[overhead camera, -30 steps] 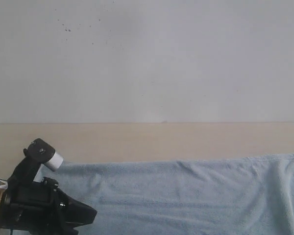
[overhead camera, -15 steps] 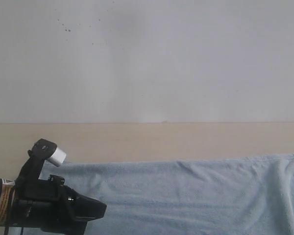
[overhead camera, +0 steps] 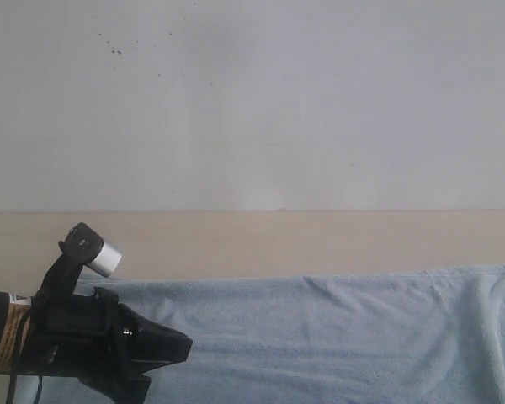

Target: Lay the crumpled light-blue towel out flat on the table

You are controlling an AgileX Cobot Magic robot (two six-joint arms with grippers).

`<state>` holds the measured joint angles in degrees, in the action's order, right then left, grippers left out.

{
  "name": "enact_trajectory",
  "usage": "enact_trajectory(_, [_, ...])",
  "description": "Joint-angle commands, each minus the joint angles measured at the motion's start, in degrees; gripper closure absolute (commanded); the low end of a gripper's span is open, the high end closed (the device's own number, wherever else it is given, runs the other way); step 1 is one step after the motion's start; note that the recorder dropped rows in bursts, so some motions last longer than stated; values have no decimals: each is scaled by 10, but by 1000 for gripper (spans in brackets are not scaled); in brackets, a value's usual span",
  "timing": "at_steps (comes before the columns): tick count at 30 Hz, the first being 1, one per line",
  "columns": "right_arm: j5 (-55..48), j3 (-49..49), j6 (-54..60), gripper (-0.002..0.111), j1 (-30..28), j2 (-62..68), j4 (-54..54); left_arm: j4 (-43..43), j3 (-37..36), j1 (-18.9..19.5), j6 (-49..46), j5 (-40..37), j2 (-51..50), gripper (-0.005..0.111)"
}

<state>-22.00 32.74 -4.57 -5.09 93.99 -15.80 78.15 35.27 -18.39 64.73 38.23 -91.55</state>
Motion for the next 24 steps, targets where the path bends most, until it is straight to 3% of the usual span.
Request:
enact_trajectory(1, [-11,-1,-19,107,-5,4,-36,7,4,-2,-16,5,0,103])
enact_trajectory(8, [-18,-1,-110,107,-65,4,-69,7,4,-2,-16,5,0,103])
enact_trajectory(14, [-10,-1,-114,107,-64,4,-69,7,4,-2,-21,-2,0,103])
enact_trajectory(24, [-25,-1,-117,107,-64,8,-131,39,4,-2,-53,-172,0,103])
